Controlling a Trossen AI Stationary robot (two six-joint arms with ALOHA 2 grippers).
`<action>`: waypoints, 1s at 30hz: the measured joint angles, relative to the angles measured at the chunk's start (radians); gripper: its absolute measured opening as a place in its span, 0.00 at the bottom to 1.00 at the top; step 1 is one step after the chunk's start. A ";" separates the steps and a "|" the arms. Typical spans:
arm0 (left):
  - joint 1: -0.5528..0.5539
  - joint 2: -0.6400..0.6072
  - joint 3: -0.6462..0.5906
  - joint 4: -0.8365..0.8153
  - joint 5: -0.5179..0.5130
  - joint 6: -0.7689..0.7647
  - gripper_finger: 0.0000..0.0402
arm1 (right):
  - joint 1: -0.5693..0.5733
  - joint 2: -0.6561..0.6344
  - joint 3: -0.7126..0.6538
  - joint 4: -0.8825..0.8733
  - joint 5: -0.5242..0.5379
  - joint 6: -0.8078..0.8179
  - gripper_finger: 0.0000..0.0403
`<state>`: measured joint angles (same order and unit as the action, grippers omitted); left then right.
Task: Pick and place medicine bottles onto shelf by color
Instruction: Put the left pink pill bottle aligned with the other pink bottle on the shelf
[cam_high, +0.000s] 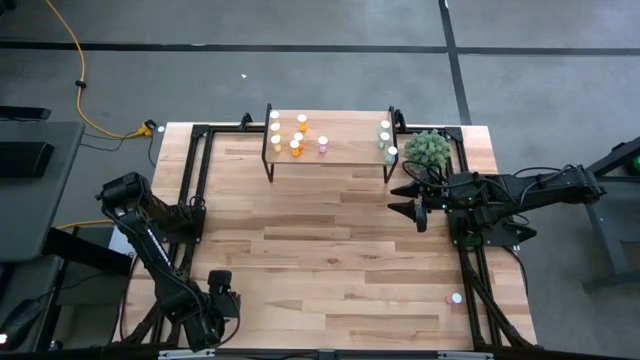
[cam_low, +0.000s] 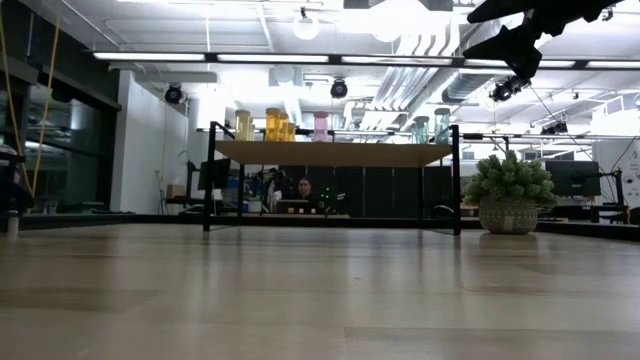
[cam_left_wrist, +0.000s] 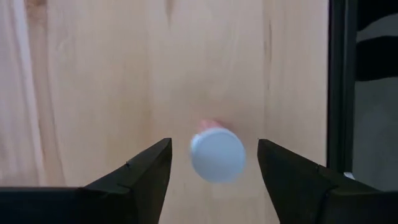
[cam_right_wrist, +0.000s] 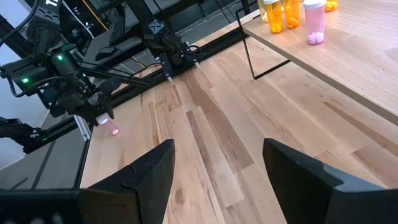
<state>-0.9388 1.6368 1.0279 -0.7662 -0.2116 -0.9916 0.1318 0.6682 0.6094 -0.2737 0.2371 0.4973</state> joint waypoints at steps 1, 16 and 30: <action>-0.001 0.000 0.000 0.000 0.006 0.000 0.55 | 0.000 0.000 0.000 0.000 0.000 0.000 0.59; -0.004 0.000 0.000 0.001 -0.005 0.009 0.40 | 0.000 0.000 0.000 0.000 0.000 0.000 0.59; 0.005 0.008 -0.036 0.009 0.036 -0.007 0.37 | 0.000 0.000 0.000 0.000 0.000 0.001 0.59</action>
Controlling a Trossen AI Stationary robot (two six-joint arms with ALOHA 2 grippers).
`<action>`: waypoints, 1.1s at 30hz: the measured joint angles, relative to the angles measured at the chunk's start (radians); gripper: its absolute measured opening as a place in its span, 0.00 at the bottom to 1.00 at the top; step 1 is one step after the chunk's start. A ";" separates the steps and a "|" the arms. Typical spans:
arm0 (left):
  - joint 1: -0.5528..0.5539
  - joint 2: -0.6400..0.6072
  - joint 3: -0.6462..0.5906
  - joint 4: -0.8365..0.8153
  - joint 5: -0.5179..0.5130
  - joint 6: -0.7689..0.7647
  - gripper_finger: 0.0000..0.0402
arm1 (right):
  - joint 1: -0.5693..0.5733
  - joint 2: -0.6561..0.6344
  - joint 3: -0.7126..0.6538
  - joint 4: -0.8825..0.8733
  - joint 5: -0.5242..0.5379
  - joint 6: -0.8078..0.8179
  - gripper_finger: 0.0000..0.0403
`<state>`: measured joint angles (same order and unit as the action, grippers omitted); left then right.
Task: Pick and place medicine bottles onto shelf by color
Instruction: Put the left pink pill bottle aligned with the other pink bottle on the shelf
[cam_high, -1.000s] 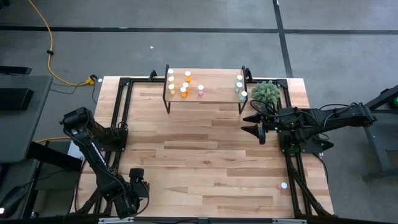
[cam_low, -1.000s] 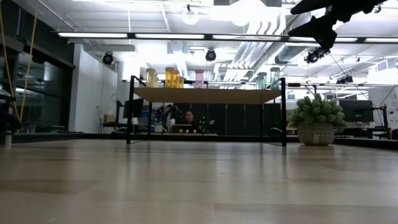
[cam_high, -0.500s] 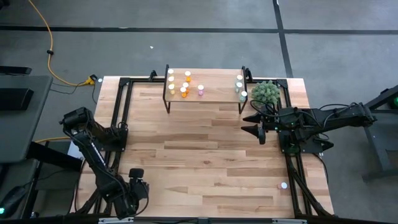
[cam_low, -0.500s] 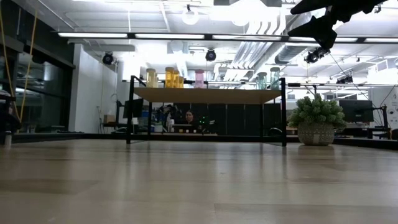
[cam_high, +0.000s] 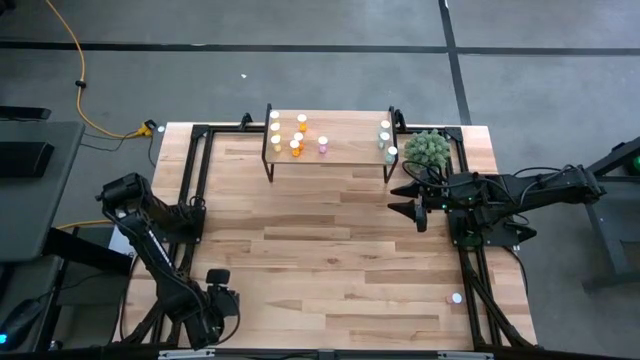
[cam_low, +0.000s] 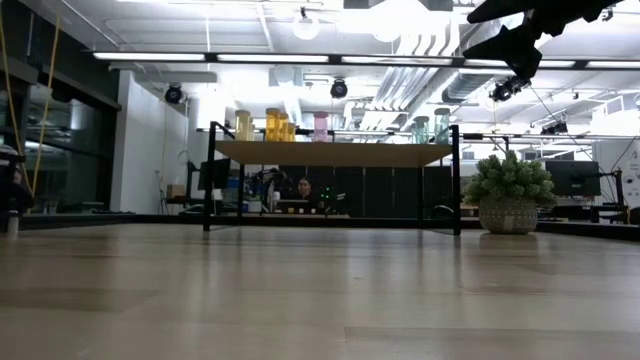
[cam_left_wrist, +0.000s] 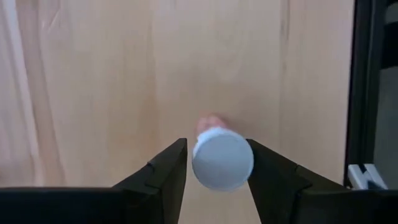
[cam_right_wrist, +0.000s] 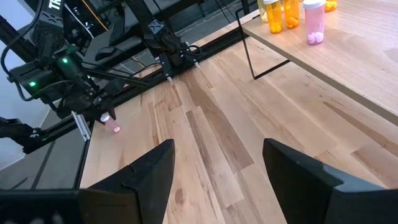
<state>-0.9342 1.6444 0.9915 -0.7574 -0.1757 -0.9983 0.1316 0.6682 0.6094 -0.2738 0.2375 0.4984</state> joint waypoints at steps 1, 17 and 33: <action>0.006 -0.001 0.001 0.003 0.000 0.005 0.37 | 0.000 0.000 0.000 0.000 0.000 0.000 0.59; 0.031 -0.012 0.002 0.005 -0.011 0.048 0.36 | 0.000 0.000 0.000 0.000 0.000 0.021 0.59; 0.031 -0.012 0.002 0.019 0.024 0.004 0.36 | 0.000 0.000 0.000 0.000 0.000 0.022 0.59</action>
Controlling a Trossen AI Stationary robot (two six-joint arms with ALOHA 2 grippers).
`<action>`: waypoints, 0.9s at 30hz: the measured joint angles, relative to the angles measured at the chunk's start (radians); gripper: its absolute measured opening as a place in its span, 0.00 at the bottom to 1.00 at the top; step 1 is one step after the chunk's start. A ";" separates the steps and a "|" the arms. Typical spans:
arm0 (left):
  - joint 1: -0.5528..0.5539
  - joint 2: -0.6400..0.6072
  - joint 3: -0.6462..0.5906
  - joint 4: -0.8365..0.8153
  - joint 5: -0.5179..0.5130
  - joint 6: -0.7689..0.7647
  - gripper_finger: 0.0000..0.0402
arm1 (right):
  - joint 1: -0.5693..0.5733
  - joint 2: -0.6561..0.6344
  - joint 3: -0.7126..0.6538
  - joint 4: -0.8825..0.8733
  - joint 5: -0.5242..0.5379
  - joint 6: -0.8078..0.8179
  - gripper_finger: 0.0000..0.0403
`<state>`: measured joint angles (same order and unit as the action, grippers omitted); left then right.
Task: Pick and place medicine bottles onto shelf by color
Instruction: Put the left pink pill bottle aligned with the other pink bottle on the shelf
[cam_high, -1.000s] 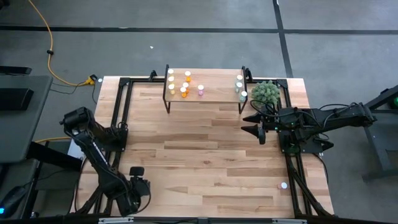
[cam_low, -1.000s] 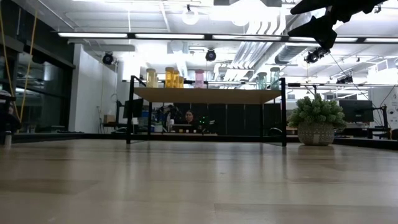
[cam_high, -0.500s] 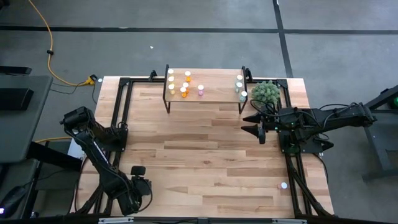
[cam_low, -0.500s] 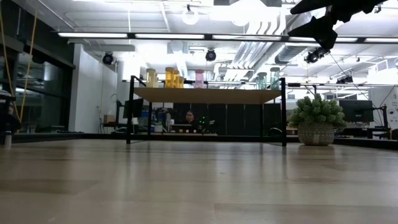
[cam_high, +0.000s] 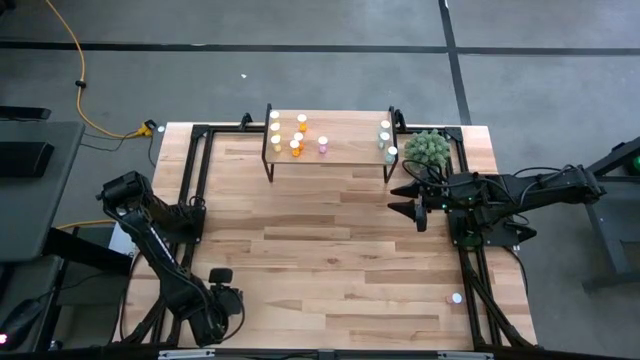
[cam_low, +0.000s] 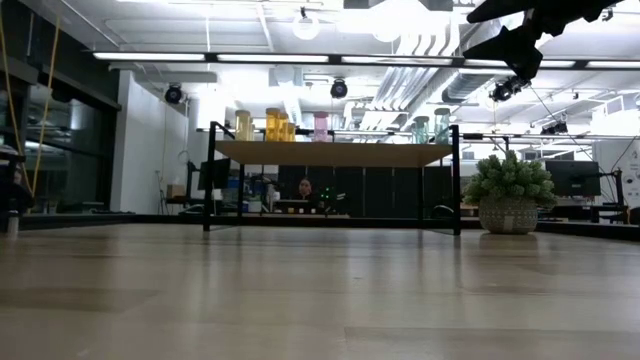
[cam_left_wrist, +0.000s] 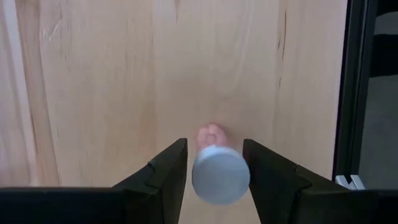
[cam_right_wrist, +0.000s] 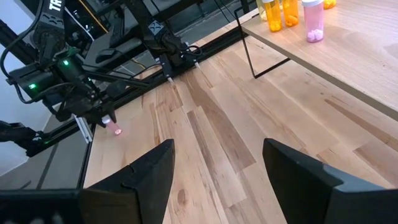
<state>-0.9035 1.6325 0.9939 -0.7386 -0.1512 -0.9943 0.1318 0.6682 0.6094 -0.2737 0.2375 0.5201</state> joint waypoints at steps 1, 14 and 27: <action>0.000 0.000 0.000 0.002 0.004 0.000 0.36 | 0.000 0.000 0.000 0.000 0.000 0.000 0.59; 0.000 0.000 0.000 0.004 0.034 -0.035 0.37 | 0.000 0.000 0.000 0.000 0.000 0.000 0.59; 0.000 0.000 0.000 0.004 0.034 -0.034 0.27 | 0.000 0.000 0.000 -0.014 0.000 0.000 0.59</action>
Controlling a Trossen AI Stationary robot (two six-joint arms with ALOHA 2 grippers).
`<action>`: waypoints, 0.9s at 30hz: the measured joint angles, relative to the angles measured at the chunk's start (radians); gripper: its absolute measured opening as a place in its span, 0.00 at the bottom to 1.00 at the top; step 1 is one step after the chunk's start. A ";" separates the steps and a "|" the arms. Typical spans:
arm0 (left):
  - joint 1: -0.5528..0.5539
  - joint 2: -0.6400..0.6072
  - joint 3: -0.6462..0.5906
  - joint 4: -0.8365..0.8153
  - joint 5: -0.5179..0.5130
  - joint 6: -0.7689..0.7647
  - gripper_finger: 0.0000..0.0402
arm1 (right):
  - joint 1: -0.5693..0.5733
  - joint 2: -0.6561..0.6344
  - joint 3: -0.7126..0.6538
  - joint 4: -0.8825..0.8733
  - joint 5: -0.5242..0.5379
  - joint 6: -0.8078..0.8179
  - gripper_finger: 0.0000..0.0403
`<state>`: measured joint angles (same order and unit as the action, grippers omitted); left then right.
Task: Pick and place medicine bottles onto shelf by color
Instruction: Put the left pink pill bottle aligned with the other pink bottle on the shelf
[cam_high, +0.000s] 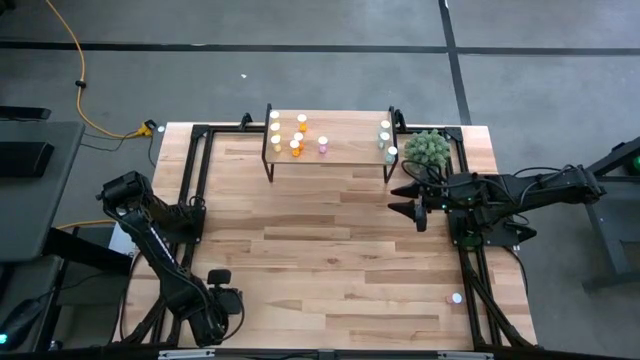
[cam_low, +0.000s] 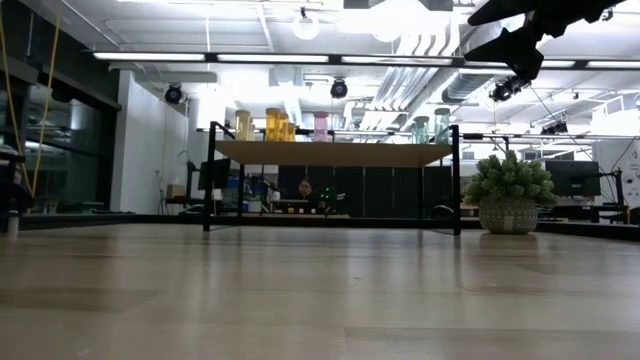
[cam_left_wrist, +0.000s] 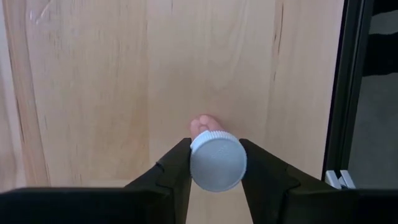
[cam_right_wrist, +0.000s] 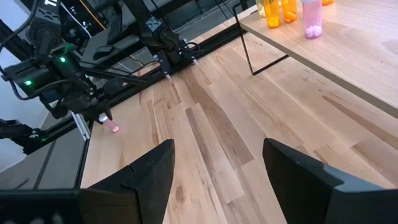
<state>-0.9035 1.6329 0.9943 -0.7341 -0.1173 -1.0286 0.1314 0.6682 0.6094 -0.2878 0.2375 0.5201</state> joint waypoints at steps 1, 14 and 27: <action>0.000 0.000 0.000 0.000 0.000 0.000 0.27 | 0.000 0.000 0.000 -0.005 0.003 0.003 0.59; 0.236 -0.290 0.071 -0.203 0.008 0.229 0.29 | 0.000 0.000 0.000 -0.017 0.022 0.003 0.59; 0.953 -0.292 0.604 -0.376 -0.095 0.838 0.29 | 0.000 0.000 0.000 -0.015 0.044 0.023 0.59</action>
<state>0.0495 1.3410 1.5984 -1.1103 -0.2118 -0.1903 0.1317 0.6682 0.6094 -0.3032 0.2814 0.5426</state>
